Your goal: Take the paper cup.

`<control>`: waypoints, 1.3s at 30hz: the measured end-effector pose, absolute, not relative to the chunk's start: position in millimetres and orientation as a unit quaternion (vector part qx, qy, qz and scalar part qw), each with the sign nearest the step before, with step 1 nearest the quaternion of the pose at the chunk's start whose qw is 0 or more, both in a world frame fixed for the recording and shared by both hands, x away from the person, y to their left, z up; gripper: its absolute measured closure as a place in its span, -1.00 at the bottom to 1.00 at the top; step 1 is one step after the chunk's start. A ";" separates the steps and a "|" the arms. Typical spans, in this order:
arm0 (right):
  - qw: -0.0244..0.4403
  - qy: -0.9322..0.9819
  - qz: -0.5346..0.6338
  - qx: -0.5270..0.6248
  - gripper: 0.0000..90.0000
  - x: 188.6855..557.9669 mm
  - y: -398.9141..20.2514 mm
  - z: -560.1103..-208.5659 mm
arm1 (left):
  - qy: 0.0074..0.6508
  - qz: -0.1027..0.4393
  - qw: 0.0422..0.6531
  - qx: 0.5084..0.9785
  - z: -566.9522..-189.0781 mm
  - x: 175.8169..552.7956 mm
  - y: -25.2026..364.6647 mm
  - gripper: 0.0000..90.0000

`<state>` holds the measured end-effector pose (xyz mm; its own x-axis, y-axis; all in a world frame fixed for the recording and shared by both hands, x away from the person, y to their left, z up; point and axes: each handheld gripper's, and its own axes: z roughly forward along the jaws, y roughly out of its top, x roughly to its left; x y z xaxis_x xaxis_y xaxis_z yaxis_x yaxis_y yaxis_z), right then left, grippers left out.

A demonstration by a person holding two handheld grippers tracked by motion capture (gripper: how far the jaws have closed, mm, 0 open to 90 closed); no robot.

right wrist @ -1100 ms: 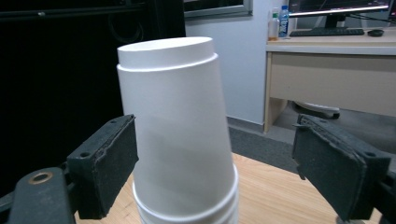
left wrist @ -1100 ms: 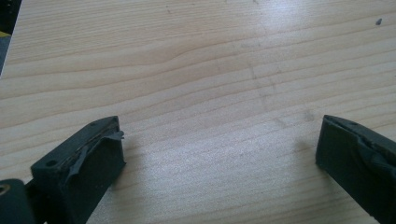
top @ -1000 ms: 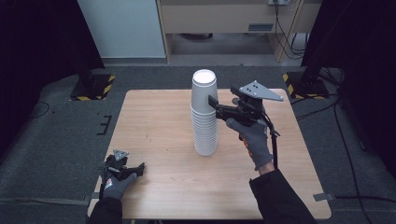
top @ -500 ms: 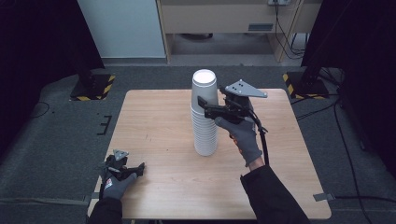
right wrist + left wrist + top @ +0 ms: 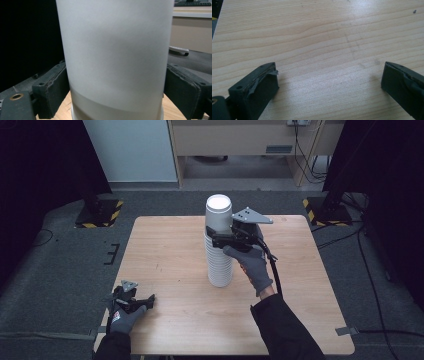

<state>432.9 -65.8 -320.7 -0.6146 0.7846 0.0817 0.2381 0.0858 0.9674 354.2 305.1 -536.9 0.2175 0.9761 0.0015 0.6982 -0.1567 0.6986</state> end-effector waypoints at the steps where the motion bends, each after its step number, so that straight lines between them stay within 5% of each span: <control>1: 0.241 0.697 0.568 0.366 -0.75 433.3 -65.4 -321.1 | 0.579 0.236 0.294 0.723 -536.9 354.2 305.1 -1.00; 39: 0.249 0.695 0.571 0.357 -0.68 433.7 -64.4 -318.0 | 0.578 0.236 0.293 0.725 -536.7 354.2 305.4 -1.00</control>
